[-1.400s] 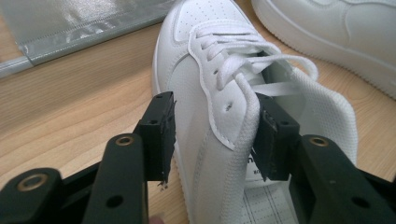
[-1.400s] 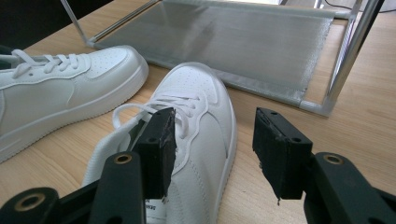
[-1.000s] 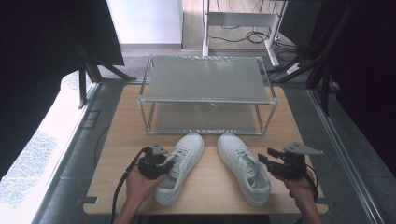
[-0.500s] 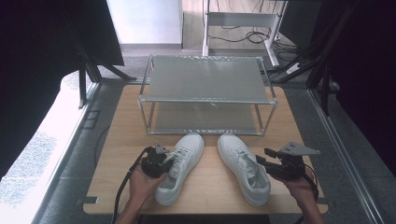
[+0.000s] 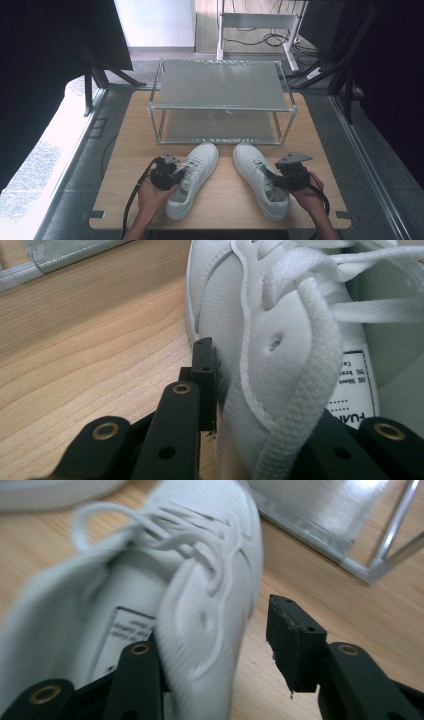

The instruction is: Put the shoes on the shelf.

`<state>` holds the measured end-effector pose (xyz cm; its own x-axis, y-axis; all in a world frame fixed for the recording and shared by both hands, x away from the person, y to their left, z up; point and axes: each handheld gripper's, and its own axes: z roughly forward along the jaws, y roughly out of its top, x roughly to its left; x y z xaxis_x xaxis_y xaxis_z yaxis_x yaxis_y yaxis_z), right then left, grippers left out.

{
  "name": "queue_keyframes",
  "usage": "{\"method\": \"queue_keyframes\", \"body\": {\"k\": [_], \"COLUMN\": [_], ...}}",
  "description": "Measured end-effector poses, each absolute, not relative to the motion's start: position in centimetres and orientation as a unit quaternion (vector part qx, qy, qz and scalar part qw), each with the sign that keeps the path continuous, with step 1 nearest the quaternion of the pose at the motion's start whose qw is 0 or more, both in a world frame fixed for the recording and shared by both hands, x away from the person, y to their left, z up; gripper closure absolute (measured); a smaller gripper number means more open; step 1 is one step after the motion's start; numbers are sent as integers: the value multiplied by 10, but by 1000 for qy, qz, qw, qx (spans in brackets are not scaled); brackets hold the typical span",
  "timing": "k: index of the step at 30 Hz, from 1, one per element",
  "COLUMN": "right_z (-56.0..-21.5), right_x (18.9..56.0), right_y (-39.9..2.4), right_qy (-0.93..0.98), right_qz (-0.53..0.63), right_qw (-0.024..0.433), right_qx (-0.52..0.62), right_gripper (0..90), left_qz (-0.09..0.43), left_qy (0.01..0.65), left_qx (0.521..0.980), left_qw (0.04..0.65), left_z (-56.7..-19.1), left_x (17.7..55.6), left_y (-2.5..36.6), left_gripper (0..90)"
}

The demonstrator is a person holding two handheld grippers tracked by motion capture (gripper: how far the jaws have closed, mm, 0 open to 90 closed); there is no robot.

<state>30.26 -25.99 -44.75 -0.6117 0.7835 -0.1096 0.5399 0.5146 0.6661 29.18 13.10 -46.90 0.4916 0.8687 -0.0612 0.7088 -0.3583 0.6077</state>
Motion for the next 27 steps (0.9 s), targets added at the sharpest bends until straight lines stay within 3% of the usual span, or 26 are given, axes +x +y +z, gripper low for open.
{"method": "queue_keyframes", "body": {"k": [3, 9, 19, 27], "right_z": [-451, -453, -453, -454], "right_x": [313, 319, 326, 326], "right_y": [-247, -244, -240, -243], "right_qy": [857, 859, 868, 866], "right_qz": [245, 230, 196, 181], "right_qw": [222, 206, 182, 188], "right_qx": [395, 409, 418, 426], "right_gripper": [600, 683, 707, 854], "left_qz": [136, 135, 138, 138], "left_qy": [486, 486, 487, 490], "left_qx": [812, 811, 811, 807], "left_qw": [294, 295, 294, 300], "left_z": [-469, -469, -469, -470], "left_x": [292, 292, 291, 291], "left_y": [131, 132, 131, 133], "left_gripper": [792, 792, 790, 804]}}
